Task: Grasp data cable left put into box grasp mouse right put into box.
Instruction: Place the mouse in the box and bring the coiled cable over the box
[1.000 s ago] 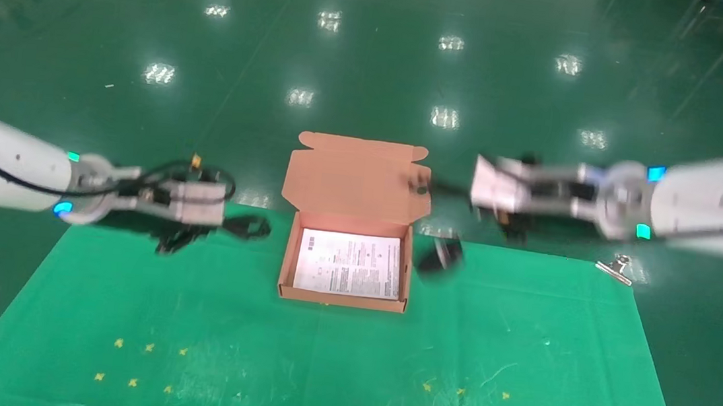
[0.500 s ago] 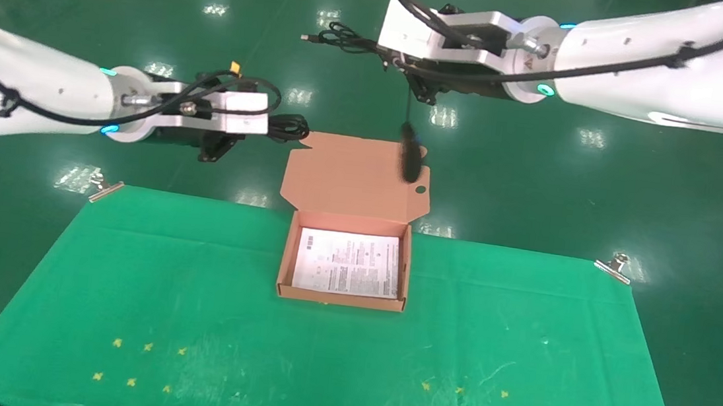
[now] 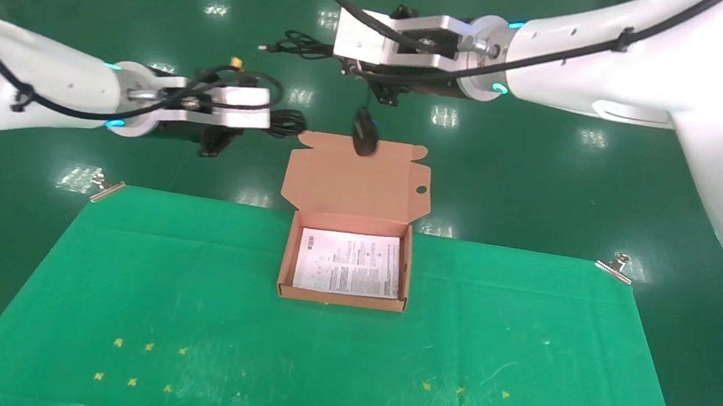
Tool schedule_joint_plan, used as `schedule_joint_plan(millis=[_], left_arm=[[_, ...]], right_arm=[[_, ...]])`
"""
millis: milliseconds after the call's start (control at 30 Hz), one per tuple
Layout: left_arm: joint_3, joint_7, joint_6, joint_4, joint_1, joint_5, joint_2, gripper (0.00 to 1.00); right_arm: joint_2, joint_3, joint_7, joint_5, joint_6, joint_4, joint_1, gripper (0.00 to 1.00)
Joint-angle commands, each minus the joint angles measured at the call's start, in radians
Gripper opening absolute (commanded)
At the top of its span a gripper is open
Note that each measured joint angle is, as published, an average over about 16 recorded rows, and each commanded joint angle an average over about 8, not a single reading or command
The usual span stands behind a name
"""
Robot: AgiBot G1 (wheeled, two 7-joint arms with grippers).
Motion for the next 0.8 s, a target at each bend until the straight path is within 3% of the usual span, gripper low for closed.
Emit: schedule_joint_plan(millis=[33,800], left_arm=[[0.001,-0.001,0.002,0.001,0.001,0.006,-0.007,0.00],[0.039,-0.222,0.201,-0.176,0.025,0.203,-0.111,0.00]], right_arm=[[0.000,-0.011,0.002,0.003,0.008,0.003,-0.004,0.00],[-0.016,-0.285,0.101,0.118,0.092,0.031,-0.109,0.00]])
